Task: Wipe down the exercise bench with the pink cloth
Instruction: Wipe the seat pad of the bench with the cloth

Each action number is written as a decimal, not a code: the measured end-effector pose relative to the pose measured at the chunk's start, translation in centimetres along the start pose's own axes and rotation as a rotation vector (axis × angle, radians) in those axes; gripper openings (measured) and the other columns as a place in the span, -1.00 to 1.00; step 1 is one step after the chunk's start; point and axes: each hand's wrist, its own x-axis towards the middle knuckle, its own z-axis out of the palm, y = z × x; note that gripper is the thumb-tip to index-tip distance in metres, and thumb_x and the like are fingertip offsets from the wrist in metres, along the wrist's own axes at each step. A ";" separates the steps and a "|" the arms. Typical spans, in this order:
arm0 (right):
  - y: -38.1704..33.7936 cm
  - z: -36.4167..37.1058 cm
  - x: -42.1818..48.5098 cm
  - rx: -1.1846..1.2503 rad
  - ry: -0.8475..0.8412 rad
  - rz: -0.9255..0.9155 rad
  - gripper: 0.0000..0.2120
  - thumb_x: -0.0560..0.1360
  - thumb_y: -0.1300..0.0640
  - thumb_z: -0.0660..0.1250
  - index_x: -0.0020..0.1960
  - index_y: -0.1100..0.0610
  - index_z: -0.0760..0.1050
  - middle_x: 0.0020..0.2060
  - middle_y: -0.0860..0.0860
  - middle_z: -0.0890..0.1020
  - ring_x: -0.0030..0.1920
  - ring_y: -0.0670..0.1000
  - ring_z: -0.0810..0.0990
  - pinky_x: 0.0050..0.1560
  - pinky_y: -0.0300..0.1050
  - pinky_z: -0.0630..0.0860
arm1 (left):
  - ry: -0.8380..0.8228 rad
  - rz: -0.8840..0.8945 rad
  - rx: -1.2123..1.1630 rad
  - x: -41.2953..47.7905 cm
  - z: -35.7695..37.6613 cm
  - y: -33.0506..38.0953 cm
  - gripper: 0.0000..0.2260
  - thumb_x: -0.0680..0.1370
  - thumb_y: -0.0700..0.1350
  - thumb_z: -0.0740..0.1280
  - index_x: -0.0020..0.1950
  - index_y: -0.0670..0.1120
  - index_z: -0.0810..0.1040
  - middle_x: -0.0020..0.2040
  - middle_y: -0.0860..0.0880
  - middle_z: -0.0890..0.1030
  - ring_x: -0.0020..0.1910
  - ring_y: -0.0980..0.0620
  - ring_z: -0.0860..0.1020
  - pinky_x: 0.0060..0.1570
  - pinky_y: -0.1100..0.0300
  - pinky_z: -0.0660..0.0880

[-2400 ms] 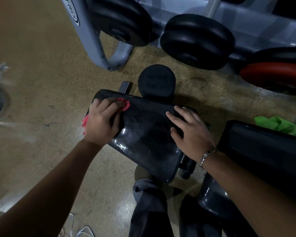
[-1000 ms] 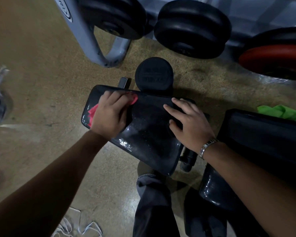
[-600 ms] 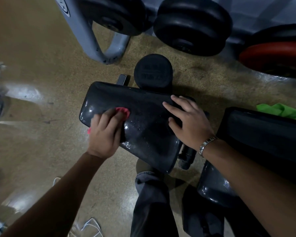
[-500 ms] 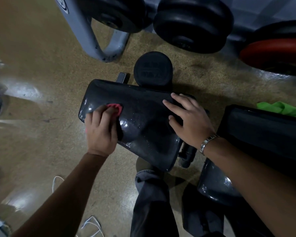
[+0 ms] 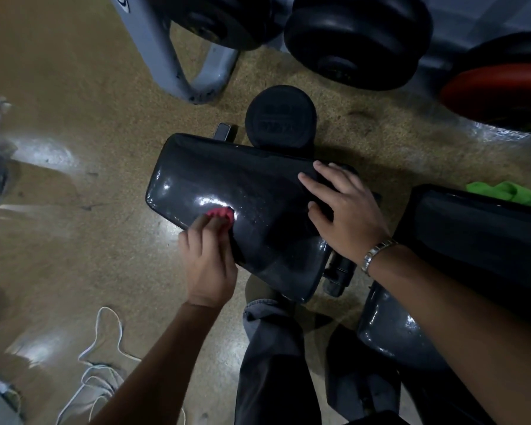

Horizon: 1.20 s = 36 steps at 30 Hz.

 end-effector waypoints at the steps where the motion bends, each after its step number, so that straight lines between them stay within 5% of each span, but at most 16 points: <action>1: 0.0 0.0 0.1 0.004 -0.004 -0.005 -0.53 0.57 0.05 0.28 0.48 -0.05 0.44 0.50 0.01 0.41 0.51 0.10 0.32 0.44 0.18 0.38 | -0.051 0.053 -0.002 -0.7 -0.3 -0.7 -0.76 0.65 -0.22 0.24 0.30 -0.20 0.52 0.26 -0.22 0.54 0.07 -0.20 0.48 0.16 0.12 0.31; 4: 0.3 -0.1 0.2 -0.004 0.004 -0.026 -0.54 0.57 0.06 0.30 0.47 -0.04 0.46 0.48 0.03 0.43 0.49 0.11 0.34 0.42 0.18 0.39 | -0.117 0.154 0.047 -0.6 -1.6 -3.0 -0.78 0.64 -0.22 0.24 0.27 -0.16 0.51 0.20 -0.24 0.59 -0.03 -0.26 0.53 0.09 0.09 0.31; 9: 0.1 0.4 -0.1 0.015 0.054 -0.019 -0.54 0.56 0.08 0.28 0.46 -0.03 0.47 0.48 0.03 0.44 0.49 0.11 0.34 0.43 0.19 0.39 | 0.023 -0.038 0.034 1.3 -0.8 -0.2 -0.77 0.62 -0.28 0.29 0.29 -0.23 0.53 0.22 -0.22 0.55 0.10 -0.17 0.46 0.11 0.02 0.36; 15: 0.0 0.2 -0.1 0.026 0.032 -0.007 -0.55 0.57 0.09 0.30 0.46 -0.04 0.46 0.49 0.01 0.43 0.51 0.08 0.32 0.45 0.17 0.37 | -0.174 0.214 0.055 1.1 -2.6 -3.5 -0.73 0.67 -0.16 0.21 0.28 -0.19 0.61 0.23 -0.19 0.63 0.01 -0.26 0.57 0.06 -0.03 0.39; 20: -0.1 0.3 -0.1 0.027 0.042 -0.003 -0.54 0.57 0.09 0.29 0.47 -0.02 0.46 0.49 0.02 0.43 0.51 0.09 0.32 0.46 0.16 0.36 | 0.021 -0.101 0.057 4.9 -2.0 -1.2 -0.70 0.58 -0.21 0.25 0.28 -0.21 0.58 0.17 -0.22 0.57 0.07 -0.17 0.42 0.11 0.12 0.28; 25: 0.0 0.2 -0.1 0.022 0.021 -0.007 -0.54 0.57 0.09 0.29 0.47 -0.02 0.46 0.49 0.03 0.43 0.51 0.11 0.33 0.45 0.18 0.37 | -0.175 0.218 0.013 5.1 -2.8 -2.1 -0.69 0.56 -0.18 0.23 0.25 -0.21 0.61 0.14 -0.21 0.60 0.00 -0.21 0.46 0.02 -0.05 0.40; 31: -0.1 0.3 -0.1 0.009 0.028 -0.005 -0.54 0.57 0.08 0.27 0.47 -0.03 0.46 0.49 0.02 0.43 0.51 0.11 0.33 0.44 0.19 0.38 | 0.026 -0.142 -0.025 9.9 -1.2 0.3 -0.77 0.56 -0.28 0.31 0.19 -0.14 0.61 0.13 -0.17 0.59 0.13 -0.20 0.46 0.18 0.02 0.35; 36: -0.1 0.2 -0.1 0.018 0.024 -0.004 -0.54 0.57 0.09 0.27 0.46 -0.01 0.47 0.49 0.04 0.43 0.50 0.12 0.33 0.45 0.18 0.37 | -0.192 0.224 0.037 9.7 -1.6 -0.1 -0.67 0.54 -0.21 0.26 0.27 -0.14 0.63 0.21 -0.14 0.60 0.06 -0.22 0.47 0.09 0.02 0.34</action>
